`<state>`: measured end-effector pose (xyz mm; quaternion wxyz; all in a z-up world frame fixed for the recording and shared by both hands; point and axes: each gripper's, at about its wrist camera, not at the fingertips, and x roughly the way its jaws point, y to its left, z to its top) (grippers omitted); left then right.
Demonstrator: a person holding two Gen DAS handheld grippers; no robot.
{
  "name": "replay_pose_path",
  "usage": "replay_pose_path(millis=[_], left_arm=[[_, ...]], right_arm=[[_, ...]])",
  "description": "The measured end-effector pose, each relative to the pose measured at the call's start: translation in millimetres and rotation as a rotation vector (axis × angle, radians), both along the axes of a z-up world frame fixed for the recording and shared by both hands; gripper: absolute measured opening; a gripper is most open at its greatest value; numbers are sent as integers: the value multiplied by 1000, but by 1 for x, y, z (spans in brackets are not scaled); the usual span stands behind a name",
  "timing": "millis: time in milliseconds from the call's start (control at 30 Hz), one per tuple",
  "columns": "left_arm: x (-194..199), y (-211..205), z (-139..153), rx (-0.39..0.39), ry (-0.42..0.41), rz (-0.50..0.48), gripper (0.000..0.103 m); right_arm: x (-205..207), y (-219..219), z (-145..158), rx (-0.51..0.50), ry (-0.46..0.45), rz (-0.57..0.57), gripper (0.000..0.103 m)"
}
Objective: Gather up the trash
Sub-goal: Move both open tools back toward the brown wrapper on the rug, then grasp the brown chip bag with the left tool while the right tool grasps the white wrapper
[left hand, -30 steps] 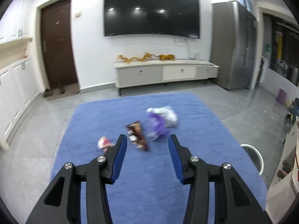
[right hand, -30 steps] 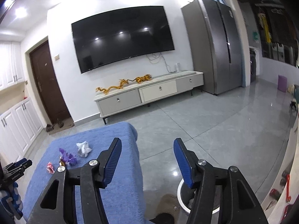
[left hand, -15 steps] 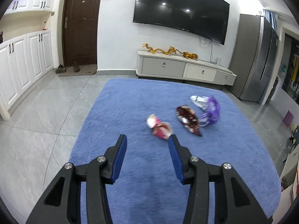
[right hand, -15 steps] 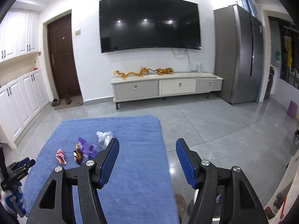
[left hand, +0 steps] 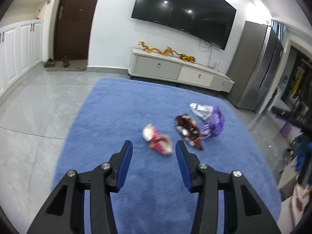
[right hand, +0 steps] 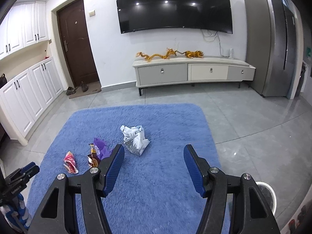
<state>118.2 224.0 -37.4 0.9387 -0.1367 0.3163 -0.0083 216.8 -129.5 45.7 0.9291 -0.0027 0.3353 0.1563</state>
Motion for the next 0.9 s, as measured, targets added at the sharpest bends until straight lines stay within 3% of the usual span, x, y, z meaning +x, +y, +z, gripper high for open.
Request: replay_pose_path(millis=[367, 567, 900], left_arm=[[93, -38, -7, -145, 91, 17, 44], [140, -57, -24, -161, 157, 35, 44], [167, -76, -59, -142, 222, 33, 44]], right_arm=[[59, -4, -36, 70, 54, 52, 61], [90, 5, -52, 115, 68, 114, 63], [127, 26, -91, 191, 125, 185, 64]])
